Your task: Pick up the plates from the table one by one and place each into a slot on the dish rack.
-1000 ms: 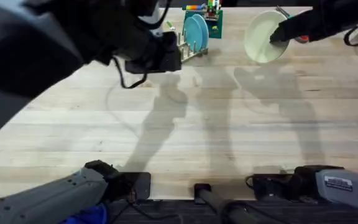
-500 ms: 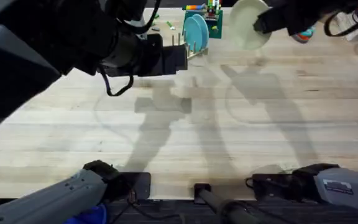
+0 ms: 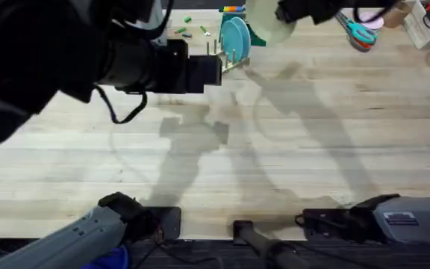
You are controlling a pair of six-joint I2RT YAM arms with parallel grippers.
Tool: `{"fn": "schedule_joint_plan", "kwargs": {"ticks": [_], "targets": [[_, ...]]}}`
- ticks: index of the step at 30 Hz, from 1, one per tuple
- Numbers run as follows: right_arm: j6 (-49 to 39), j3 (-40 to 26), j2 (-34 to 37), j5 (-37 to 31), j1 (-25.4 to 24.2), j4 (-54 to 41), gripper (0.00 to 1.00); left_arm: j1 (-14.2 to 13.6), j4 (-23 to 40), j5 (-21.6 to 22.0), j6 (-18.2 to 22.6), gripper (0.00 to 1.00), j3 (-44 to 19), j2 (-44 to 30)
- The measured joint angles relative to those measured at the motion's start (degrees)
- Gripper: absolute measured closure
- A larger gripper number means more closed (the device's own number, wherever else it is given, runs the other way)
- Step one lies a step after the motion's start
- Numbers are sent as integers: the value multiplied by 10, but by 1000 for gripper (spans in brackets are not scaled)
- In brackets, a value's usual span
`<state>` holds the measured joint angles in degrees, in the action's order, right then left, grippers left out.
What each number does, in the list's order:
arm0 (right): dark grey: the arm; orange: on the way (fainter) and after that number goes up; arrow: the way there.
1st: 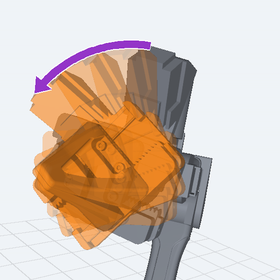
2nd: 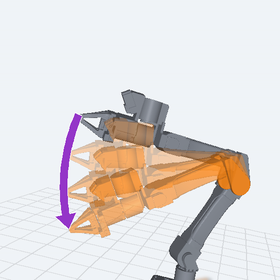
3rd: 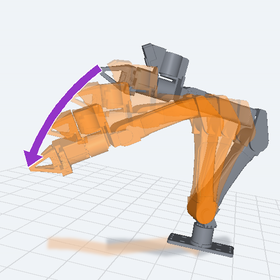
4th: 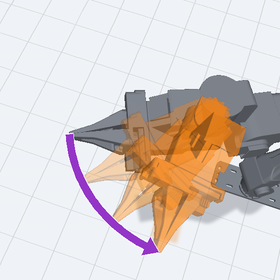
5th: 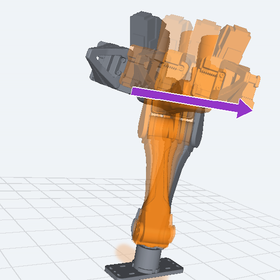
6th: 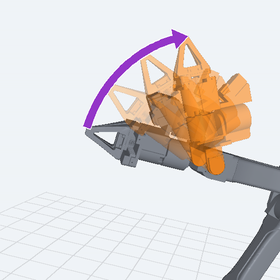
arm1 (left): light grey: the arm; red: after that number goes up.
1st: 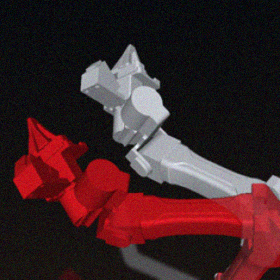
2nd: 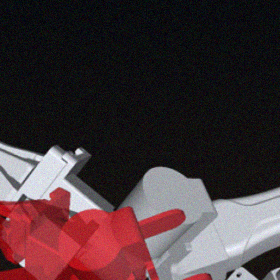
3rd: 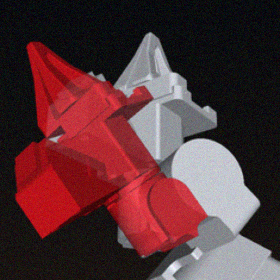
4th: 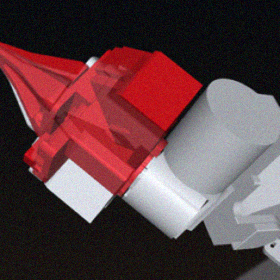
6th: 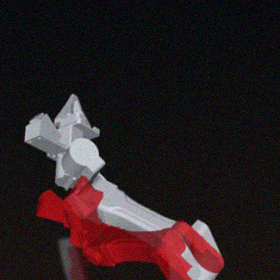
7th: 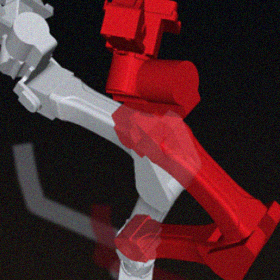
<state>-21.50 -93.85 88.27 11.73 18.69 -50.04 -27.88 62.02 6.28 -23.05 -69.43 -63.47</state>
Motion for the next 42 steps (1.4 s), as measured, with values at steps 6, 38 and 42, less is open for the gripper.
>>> {"fn": "schedule_joint_plan", "kwargs": {"ticks": [6, 38, 42], "targets": [[0, -73, 69, 0, 17, -2, 971, 0, 2, 0, 15, 7, 0, 14], [1, -194, 181, -71, 60, -28, 971, 0, 2, 0, 19, 8, 0, 14], [5, -194, 181, -71, 60, -28, 971, 0, 2, 0, 19, 8, 0, 14]]}}
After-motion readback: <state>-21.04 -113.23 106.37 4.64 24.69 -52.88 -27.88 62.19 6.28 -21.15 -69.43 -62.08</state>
